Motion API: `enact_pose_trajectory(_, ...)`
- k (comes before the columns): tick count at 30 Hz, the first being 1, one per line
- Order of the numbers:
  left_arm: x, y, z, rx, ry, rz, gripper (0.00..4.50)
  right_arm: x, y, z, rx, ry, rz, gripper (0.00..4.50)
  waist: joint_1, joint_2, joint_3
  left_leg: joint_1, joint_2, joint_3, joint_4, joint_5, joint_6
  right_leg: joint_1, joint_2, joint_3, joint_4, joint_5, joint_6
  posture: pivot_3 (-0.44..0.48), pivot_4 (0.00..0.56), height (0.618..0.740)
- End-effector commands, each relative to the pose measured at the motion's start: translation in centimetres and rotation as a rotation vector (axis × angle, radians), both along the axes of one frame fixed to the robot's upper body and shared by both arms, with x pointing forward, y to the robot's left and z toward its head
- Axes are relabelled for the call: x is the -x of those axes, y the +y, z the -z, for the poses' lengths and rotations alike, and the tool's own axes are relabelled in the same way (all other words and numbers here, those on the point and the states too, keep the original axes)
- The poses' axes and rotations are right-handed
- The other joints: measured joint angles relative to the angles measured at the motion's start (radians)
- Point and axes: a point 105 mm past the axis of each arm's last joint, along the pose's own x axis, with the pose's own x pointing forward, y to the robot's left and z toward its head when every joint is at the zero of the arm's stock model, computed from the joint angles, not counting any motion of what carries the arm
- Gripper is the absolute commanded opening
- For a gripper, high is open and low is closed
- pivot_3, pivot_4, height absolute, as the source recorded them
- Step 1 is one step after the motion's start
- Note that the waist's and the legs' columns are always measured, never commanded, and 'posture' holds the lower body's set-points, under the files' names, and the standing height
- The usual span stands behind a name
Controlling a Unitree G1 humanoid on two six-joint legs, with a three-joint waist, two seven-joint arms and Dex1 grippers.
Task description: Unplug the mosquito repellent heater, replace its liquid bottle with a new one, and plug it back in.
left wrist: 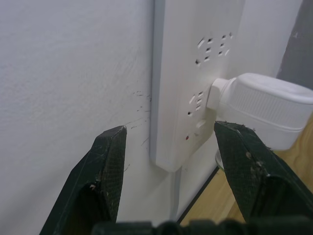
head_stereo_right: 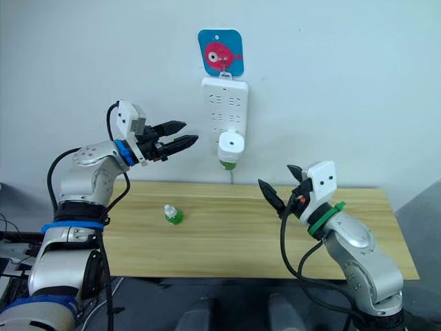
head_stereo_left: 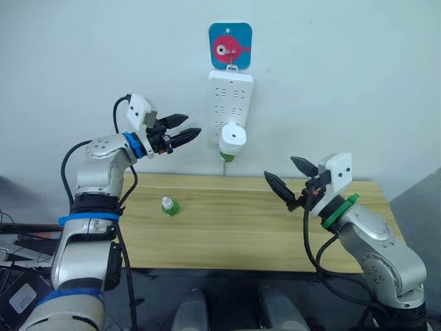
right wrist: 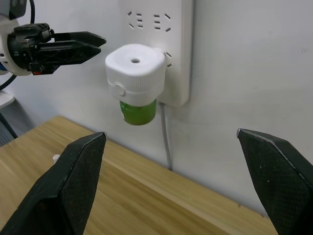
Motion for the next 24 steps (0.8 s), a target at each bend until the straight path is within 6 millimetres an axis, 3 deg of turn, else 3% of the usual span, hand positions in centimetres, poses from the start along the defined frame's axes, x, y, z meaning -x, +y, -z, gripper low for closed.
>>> enact_pose_trajectory(1,-0.5,-1.0,-1.2,-0.017,-0.059,0.031,3.05,0.7,0.1,-1.2,-0.018,-0.041,0.003,4.50,0.000,-0.001,0.005,0.000,0.000,0.000,0.000,0.000,0.000,0.000,0.000,0.000,0.000,0.000,0.000,-0.038,0.224,0.740)
enact_pose_trajectory(6,-1.5,-3.2,-1.5,-0.011,-0.072,0.074,3.05,0.9,-0.3,-1.2,-0.013,-0.025,0.015,4.50,0.000,-0.001,0.029,-0.001,0.000,-0.002,0.003,0.000,0.000,0.001,0.000,-0.002,0.001,0.000,0.000,-0.050,0.258,0.740)
enact_pose_trajectory(14,-2.8,-4.9,-3.2,0.008,-0.094,0.075,3.05,1.1,-0.4,-1.4,-0.015,-0.008,0.024,4.50,0.006,0.000,0.070,-0.009,-0.001,-0.009,0.012,0.001,0.000,0.000,-0.001,-0.008,0.002,0.002,0.003,-0.070,0.292,0.740)
enact_pose_trajectory(19,-2.4,-6.8,-3.8,0.012,-0.093,0.176,3.05,1.2,-0.2,-1.6,-0.017,-0.006,0.020,4.50,0.006,0.001,0.080,-0.011,-0.001,-0.016,0.014,0.007,0.002,0.002,-0.002,-0.015,0.002,0.002,0.008,-0.081,0.301,0.740)
enact_pose_trajectory(24,-1.3,-8.9,-4.7,-0.001,-0.090,0.317,3.05,0.9,-0.1,-2.2,-0.028,-0.019,0.016,4.50,0.002,0.002,0.091,-0.016,-0.001,-0.022,0.014,0.007,0.001,0.000,-0.003,-0.021,0.001,0.004,0.003,-0.089,0.303,0.740)
